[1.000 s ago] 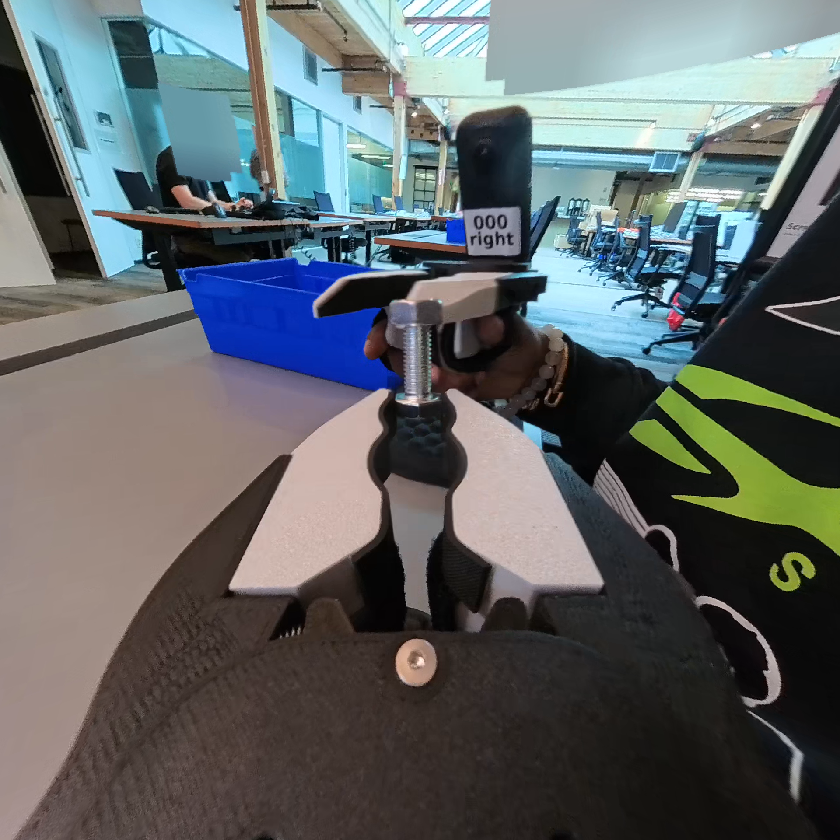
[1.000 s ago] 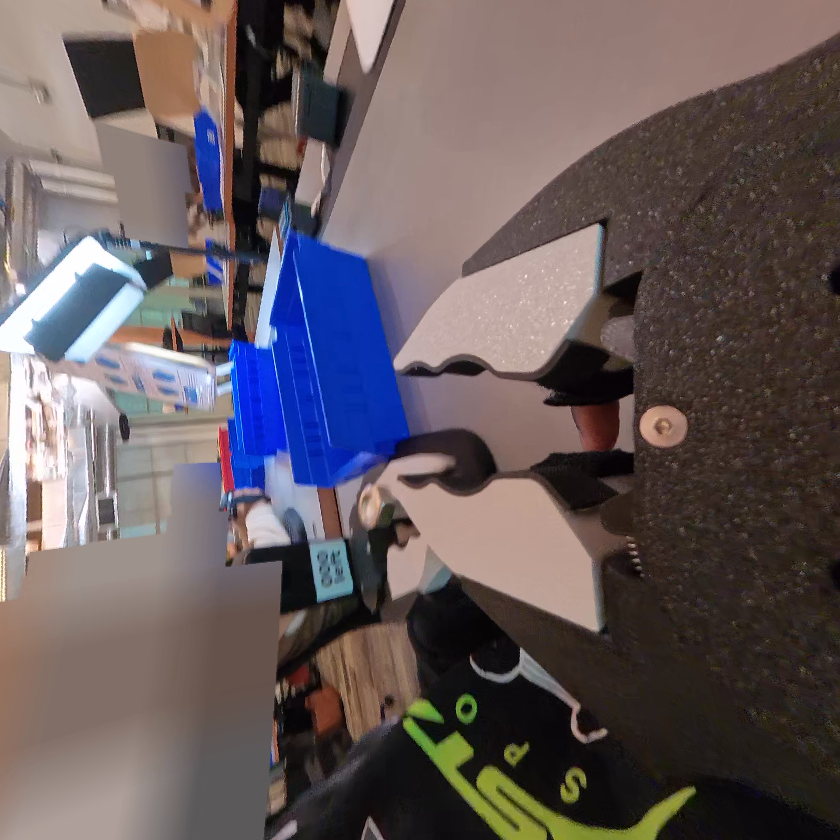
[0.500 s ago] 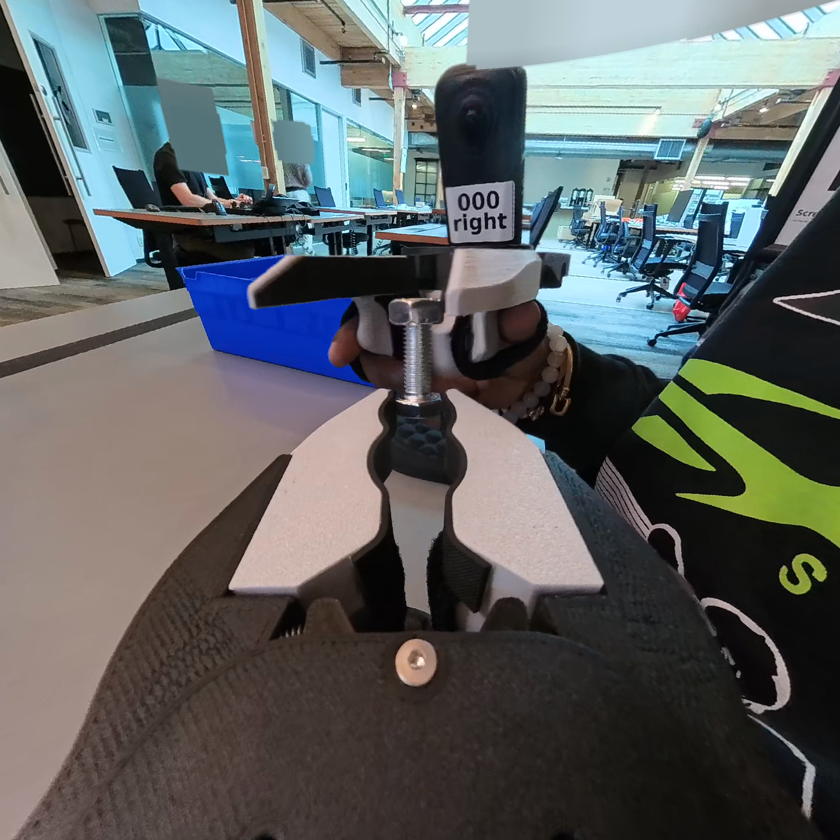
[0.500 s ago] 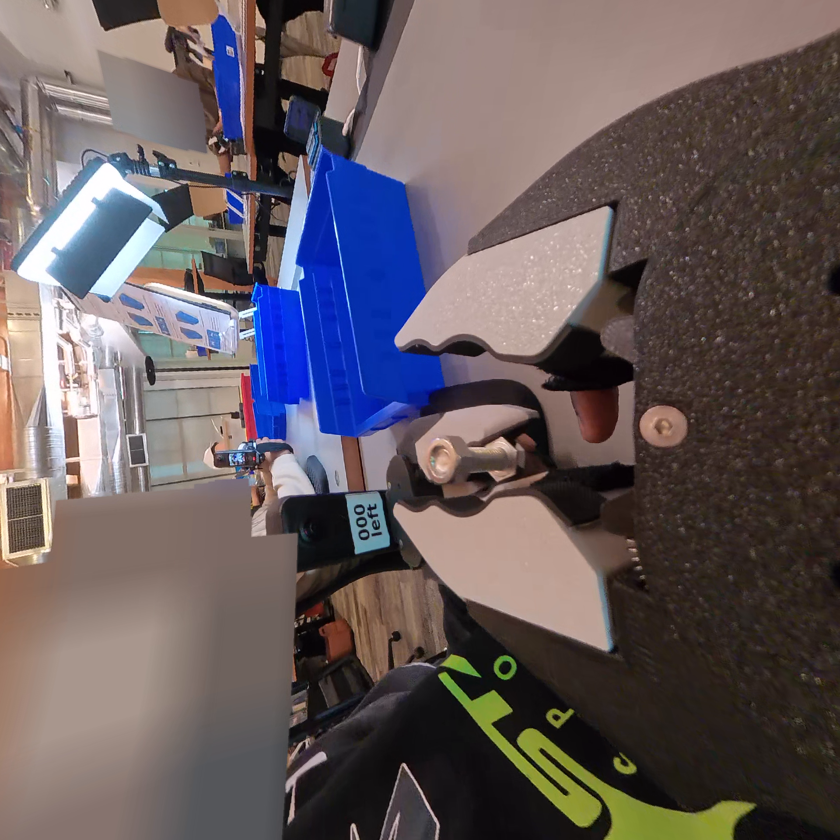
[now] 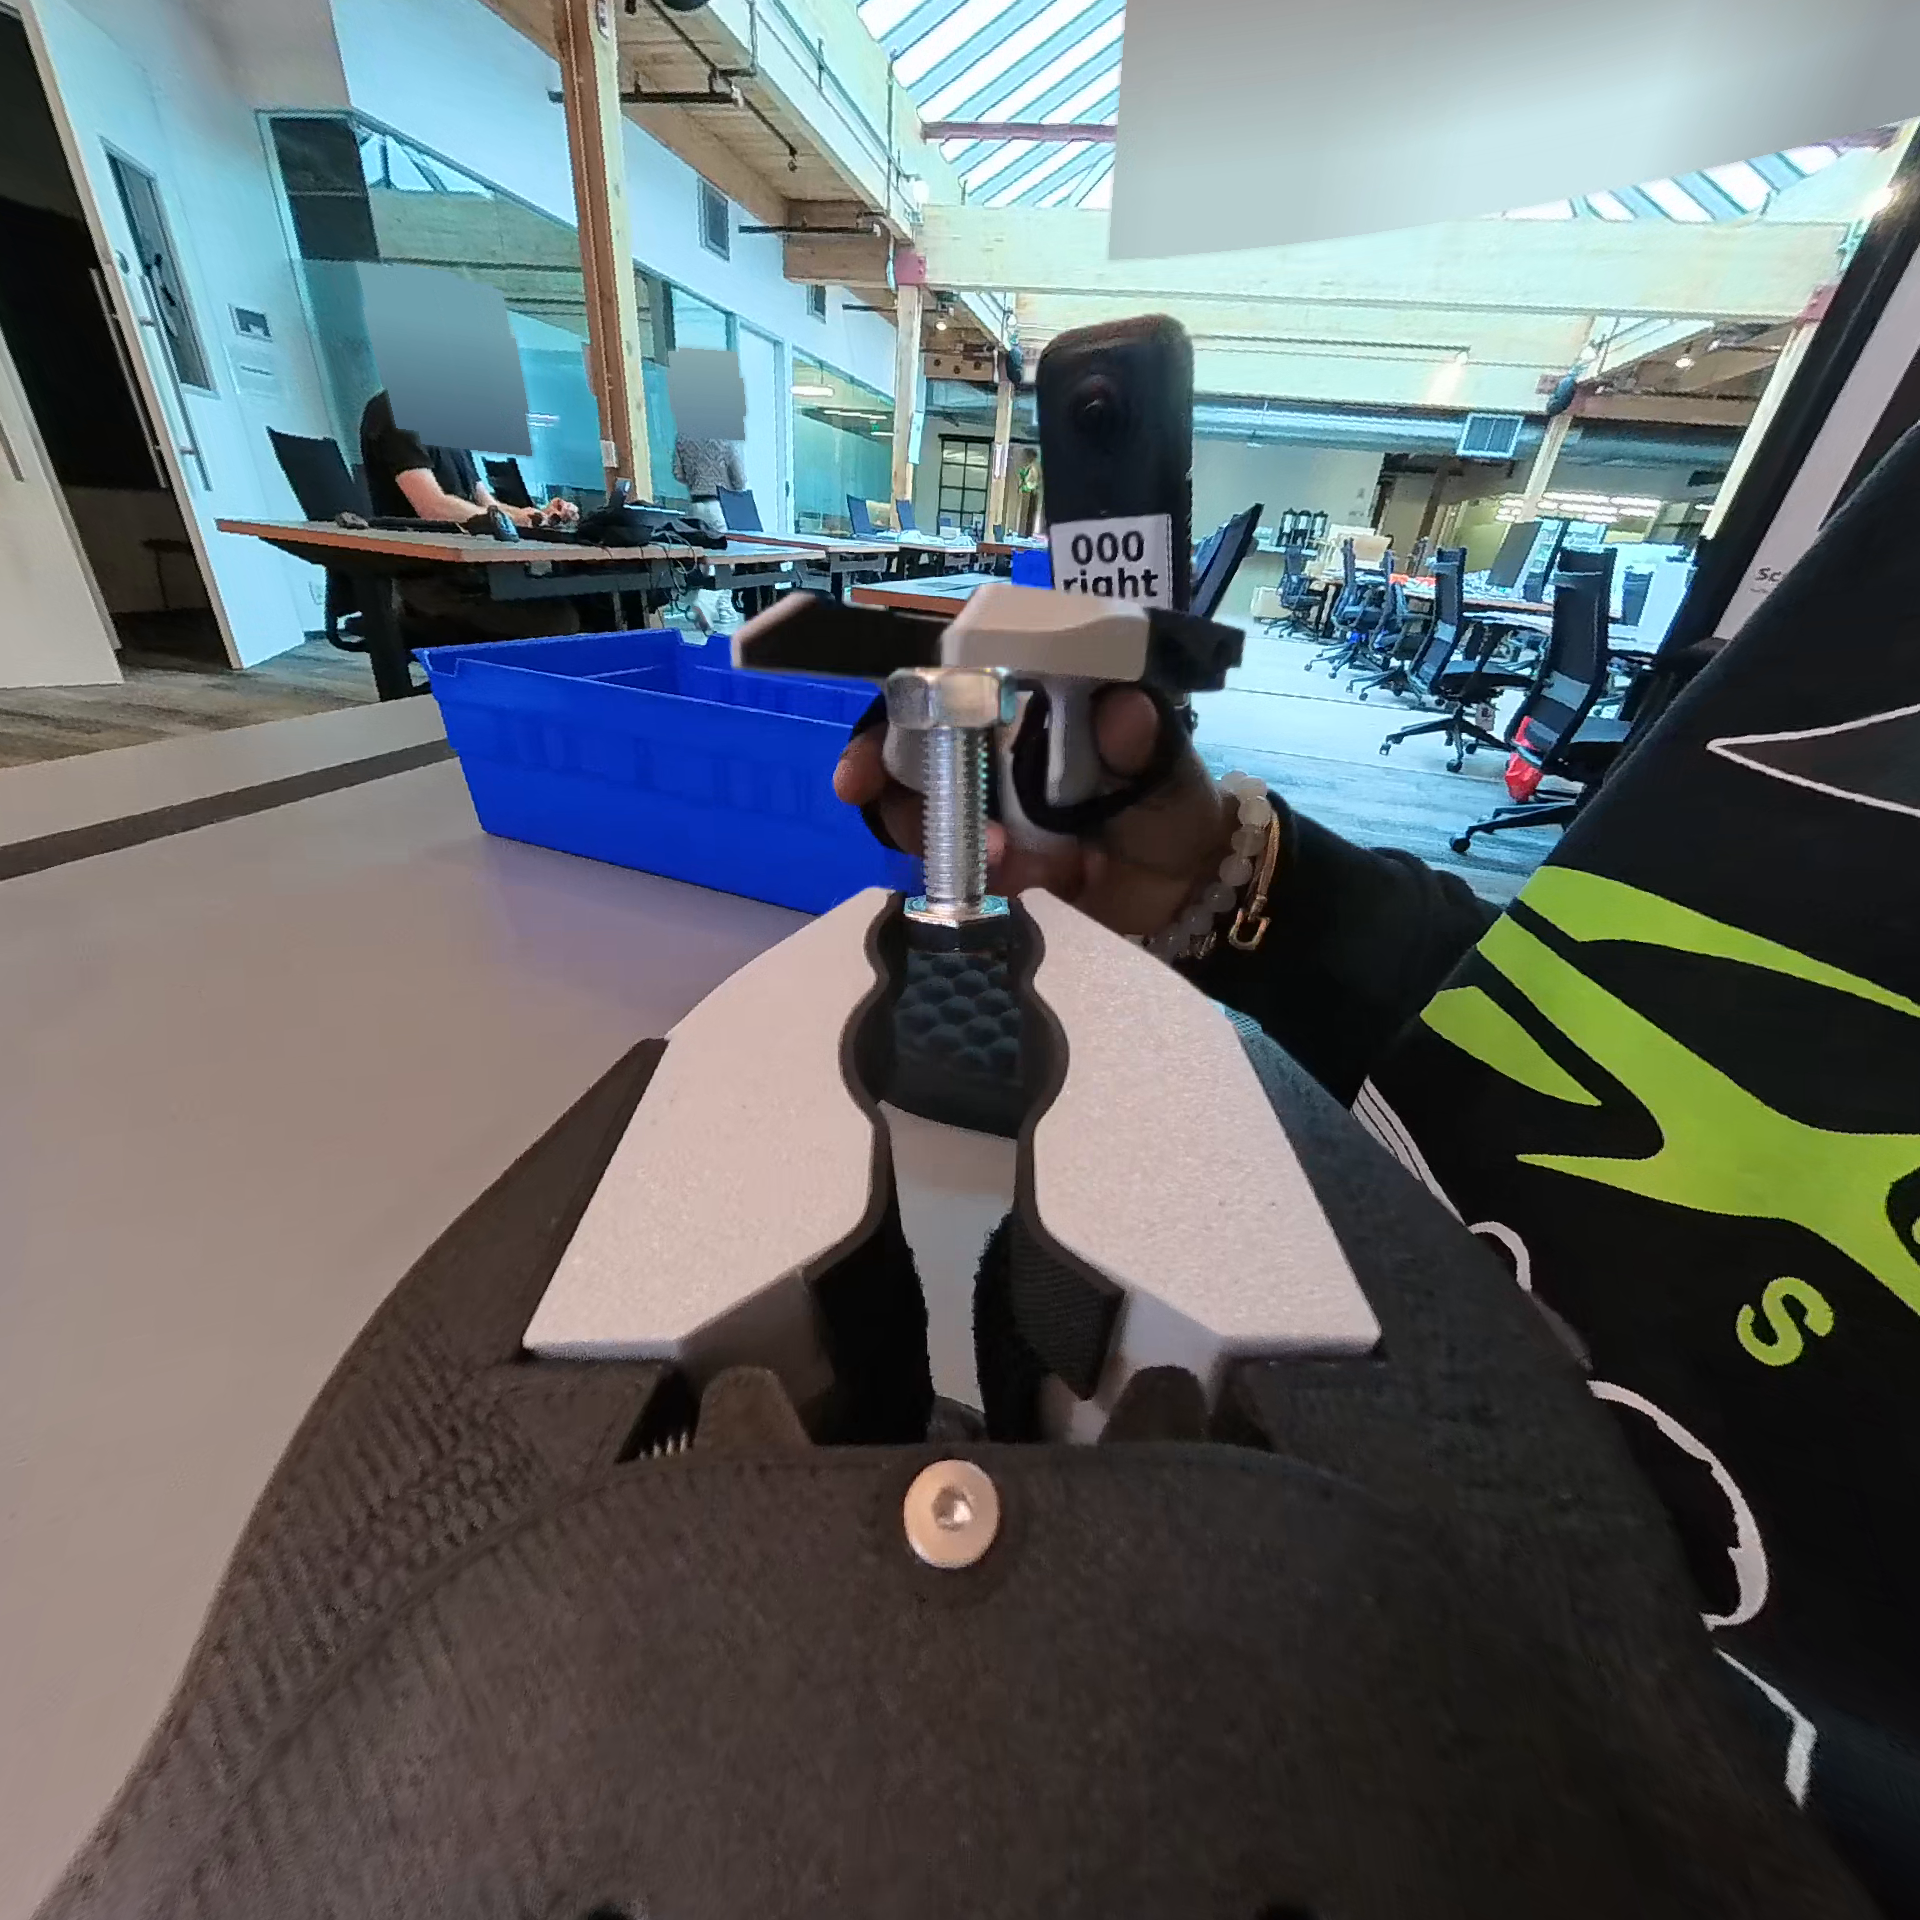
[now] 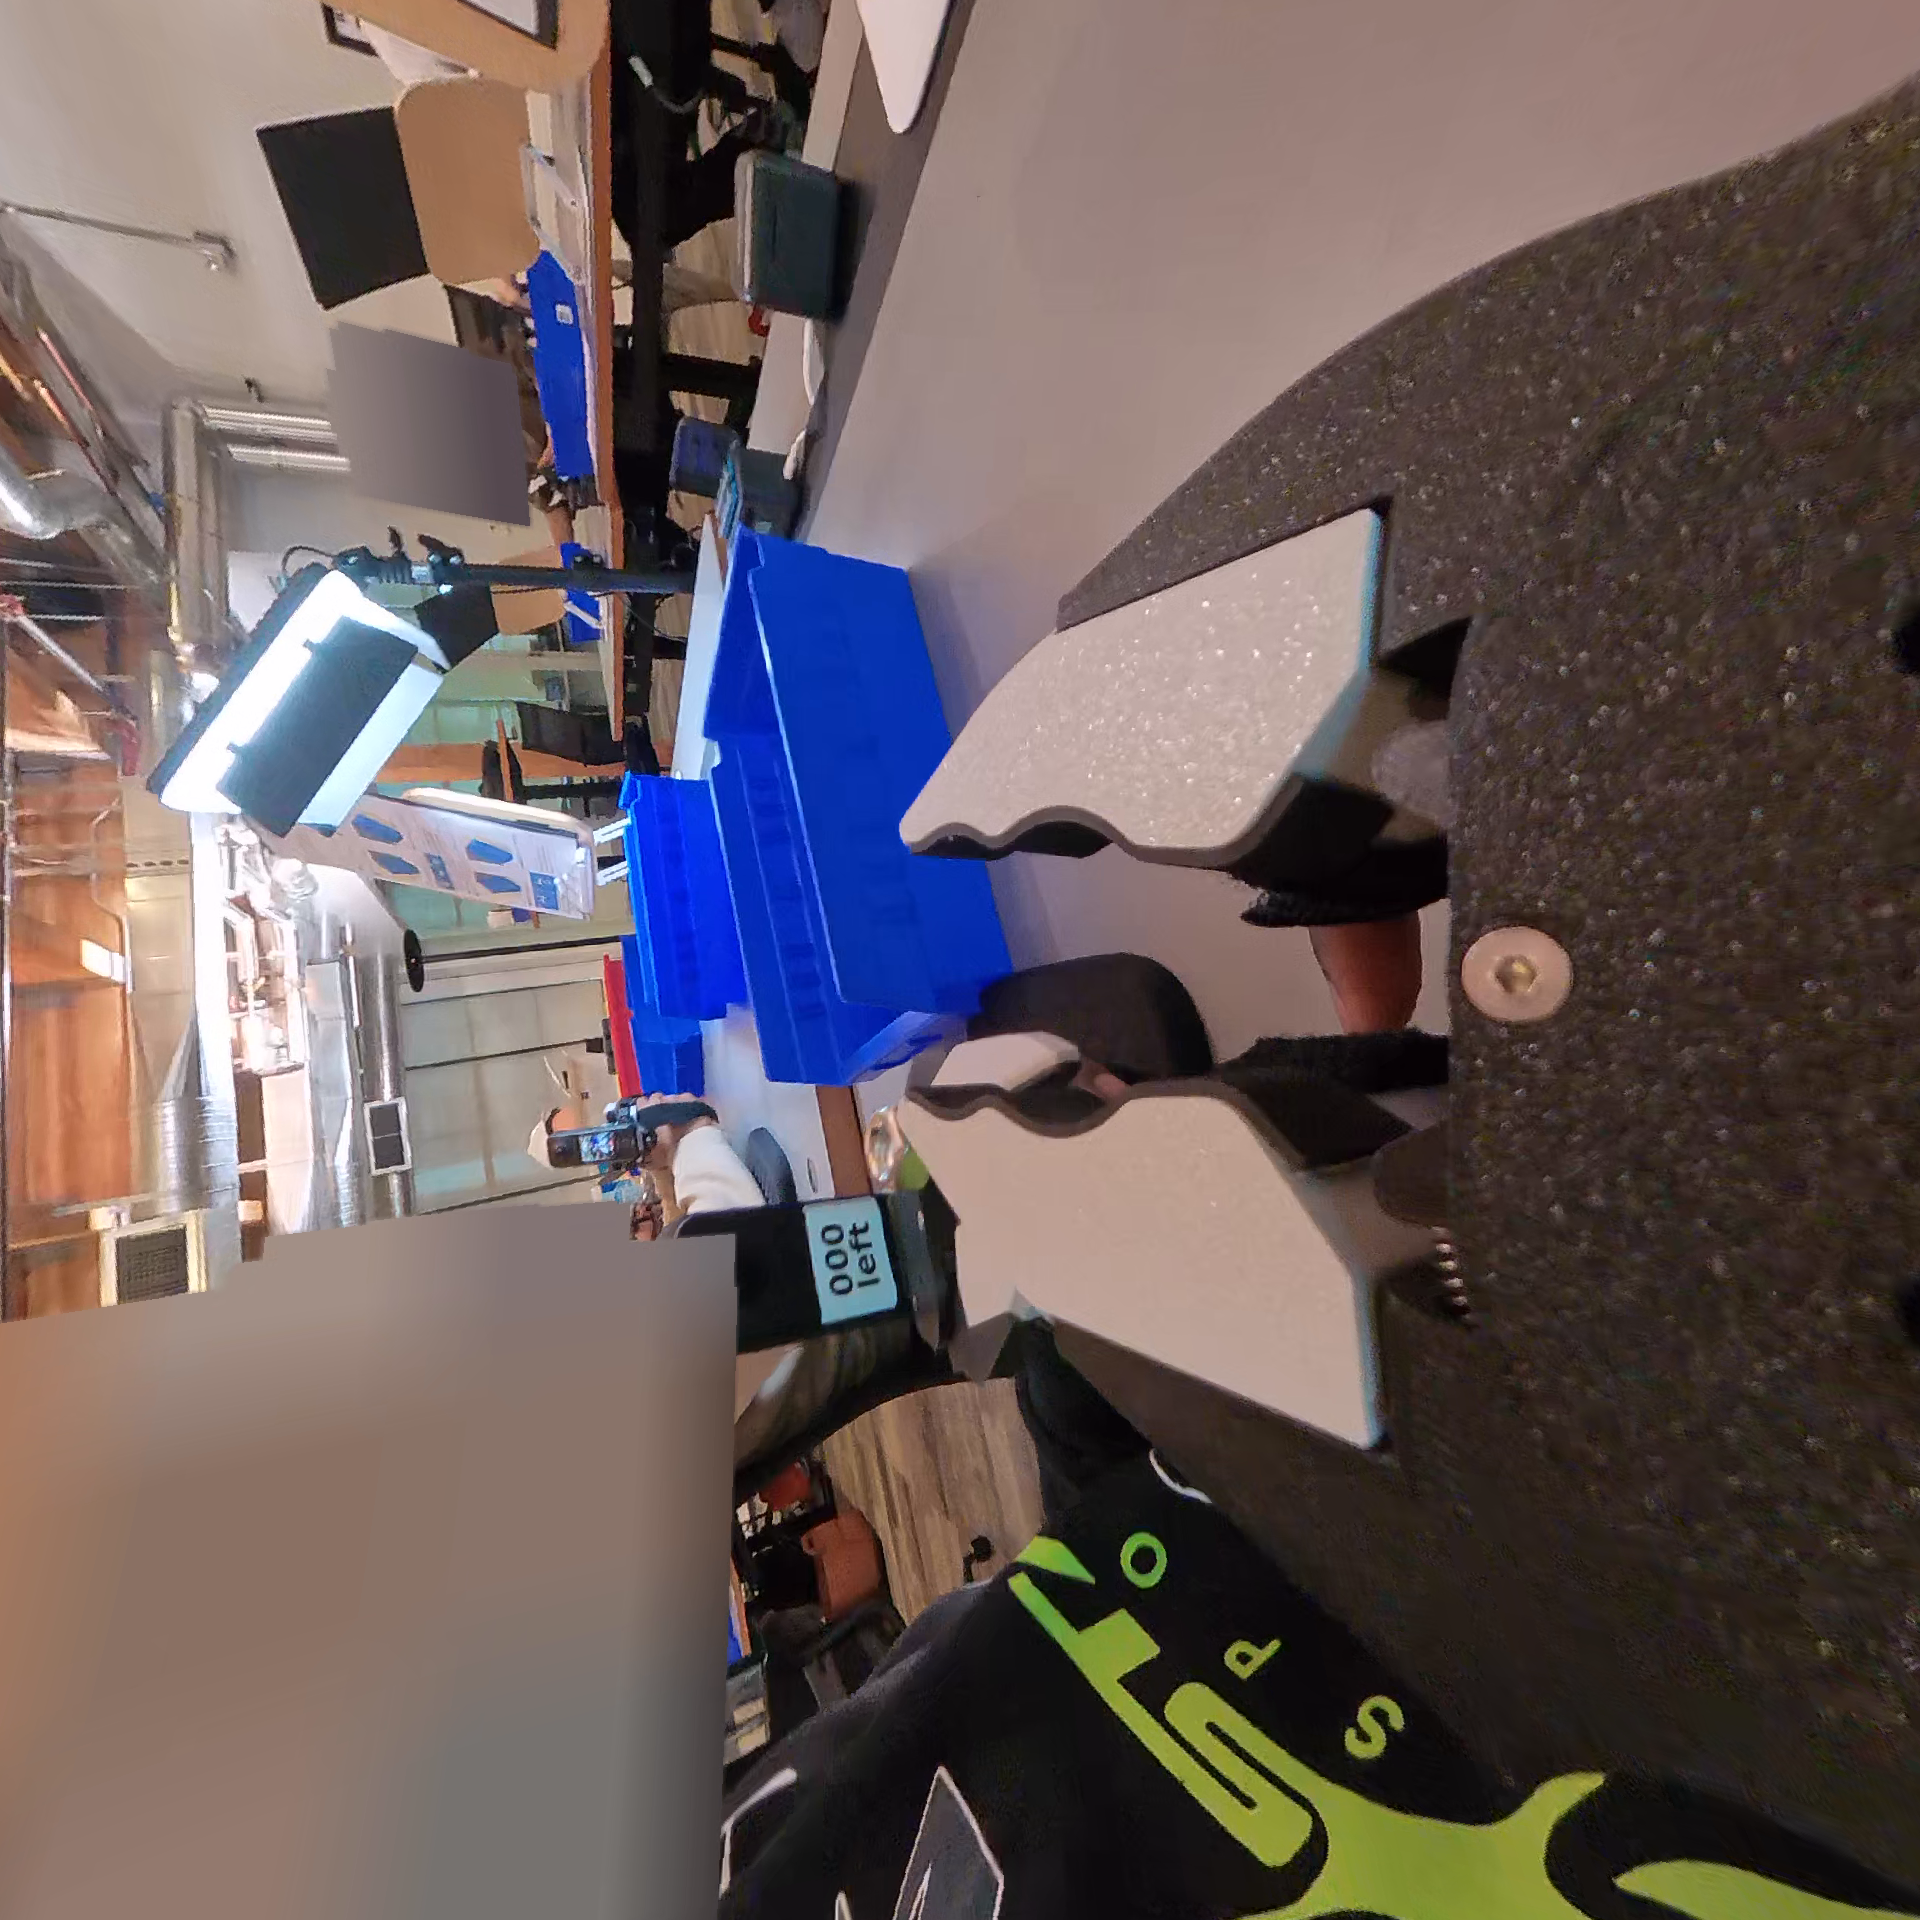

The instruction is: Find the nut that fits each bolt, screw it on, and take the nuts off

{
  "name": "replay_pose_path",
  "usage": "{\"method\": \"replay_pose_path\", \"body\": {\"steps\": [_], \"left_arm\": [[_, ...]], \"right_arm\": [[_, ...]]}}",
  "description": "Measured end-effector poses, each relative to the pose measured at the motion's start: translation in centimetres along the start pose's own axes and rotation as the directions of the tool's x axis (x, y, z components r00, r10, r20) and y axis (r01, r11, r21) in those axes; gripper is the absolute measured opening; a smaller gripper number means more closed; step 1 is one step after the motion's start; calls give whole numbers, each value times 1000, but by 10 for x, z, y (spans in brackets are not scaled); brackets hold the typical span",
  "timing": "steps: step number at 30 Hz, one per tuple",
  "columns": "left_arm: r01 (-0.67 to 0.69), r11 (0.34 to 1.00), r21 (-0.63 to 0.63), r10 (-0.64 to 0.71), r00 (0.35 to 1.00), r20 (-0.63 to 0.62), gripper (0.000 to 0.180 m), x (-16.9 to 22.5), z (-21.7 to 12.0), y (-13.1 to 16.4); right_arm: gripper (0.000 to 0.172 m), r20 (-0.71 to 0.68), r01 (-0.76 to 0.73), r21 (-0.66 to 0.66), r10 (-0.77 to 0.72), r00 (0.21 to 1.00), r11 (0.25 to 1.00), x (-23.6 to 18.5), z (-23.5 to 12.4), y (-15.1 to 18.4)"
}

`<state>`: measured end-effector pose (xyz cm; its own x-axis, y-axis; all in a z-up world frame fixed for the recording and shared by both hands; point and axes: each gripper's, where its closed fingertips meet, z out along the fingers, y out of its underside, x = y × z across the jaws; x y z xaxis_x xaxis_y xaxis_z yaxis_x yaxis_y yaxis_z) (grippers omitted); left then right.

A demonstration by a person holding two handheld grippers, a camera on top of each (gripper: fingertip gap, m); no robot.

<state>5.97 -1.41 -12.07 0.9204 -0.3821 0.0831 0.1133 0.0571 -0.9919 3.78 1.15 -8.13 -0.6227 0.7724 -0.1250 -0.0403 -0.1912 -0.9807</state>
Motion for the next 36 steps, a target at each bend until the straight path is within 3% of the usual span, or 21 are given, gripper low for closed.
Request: {"method": "replay_pose_path", "body": {"steps": [7,15,20,25,36], "left_arm": [[0,1000,-7,1,1000,21,18,-3,1,1],[-16,1000,-19,17,1000,24,18,-2,2,3],[-6,1000,7,6,1000,22,18,-3,0,-1],[-1,1000,17,1,1000,23,18,-4,-2,-2],[-44,998,-45,45,998,33,18,-2,3,6]], "right_arm": [[41,115,20,-51,-14,993,998,-26,18,3],[48,81,38,-103,-30,996,994,-26,39,11],[49,71,23,-84,-17,997,996,-21,27,9],[33,-19,26,-71,-28,999,997,-2,2,4],[33,146,-22,-194,51,988,981,-35,19,11]]}}
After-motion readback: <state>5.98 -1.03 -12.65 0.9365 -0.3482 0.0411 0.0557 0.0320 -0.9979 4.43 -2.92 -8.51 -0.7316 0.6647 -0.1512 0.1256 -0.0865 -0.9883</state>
